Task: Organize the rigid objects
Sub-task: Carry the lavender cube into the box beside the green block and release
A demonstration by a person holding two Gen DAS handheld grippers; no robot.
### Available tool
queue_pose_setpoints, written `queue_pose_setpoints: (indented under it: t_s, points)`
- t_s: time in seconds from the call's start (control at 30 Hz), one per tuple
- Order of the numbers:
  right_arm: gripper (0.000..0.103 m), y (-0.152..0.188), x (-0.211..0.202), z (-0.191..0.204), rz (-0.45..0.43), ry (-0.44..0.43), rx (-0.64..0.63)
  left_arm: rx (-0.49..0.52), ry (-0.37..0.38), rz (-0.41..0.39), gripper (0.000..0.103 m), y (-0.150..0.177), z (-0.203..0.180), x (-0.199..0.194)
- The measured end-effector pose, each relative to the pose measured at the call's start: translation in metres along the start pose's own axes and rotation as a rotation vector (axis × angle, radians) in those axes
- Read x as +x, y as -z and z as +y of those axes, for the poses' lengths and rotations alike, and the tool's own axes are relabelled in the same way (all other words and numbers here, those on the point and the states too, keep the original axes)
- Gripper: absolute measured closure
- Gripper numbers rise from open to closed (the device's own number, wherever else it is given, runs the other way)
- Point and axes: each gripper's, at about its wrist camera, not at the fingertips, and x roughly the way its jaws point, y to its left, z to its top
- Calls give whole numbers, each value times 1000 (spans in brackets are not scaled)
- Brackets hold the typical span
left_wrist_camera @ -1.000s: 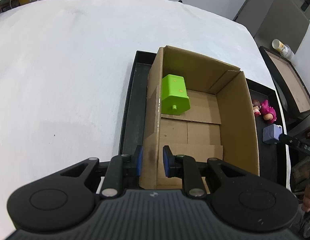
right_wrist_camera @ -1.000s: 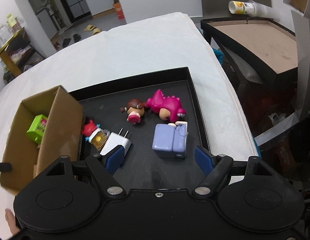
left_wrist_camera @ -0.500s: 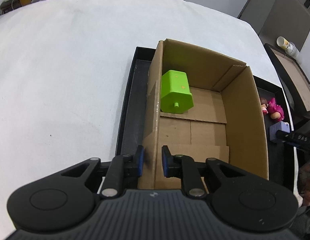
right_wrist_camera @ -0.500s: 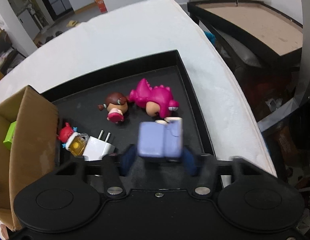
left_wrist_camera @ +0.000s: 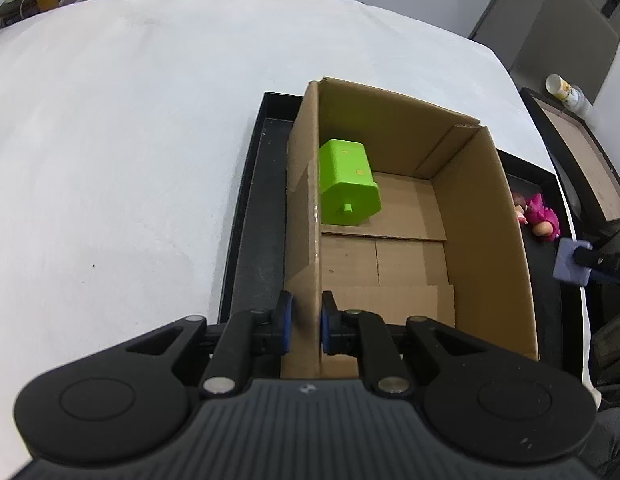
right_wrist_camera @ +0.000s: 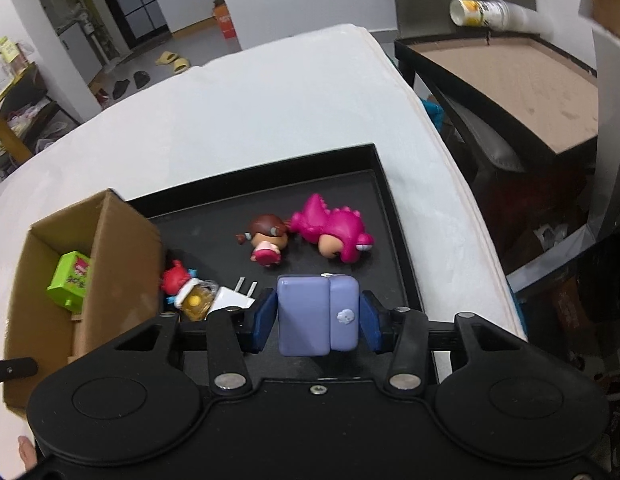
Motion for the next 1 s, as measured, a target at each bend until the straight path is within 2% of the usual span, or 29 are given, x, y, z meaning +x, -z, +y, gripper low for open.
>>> queue_pose_setpoints:
  t_s: [0.23,0.53,1.0]
  points:
    - [59,-10,-19,12,-25,-59,-8,16,16,9,89,0,1,-2]
    - [59,-26,-41,44,-74,-88,-69,32,23,5,89,0,0,0]
    - [59,-32,-46,80,-82,-107,-140,21,42,4,88,1,7,-3]
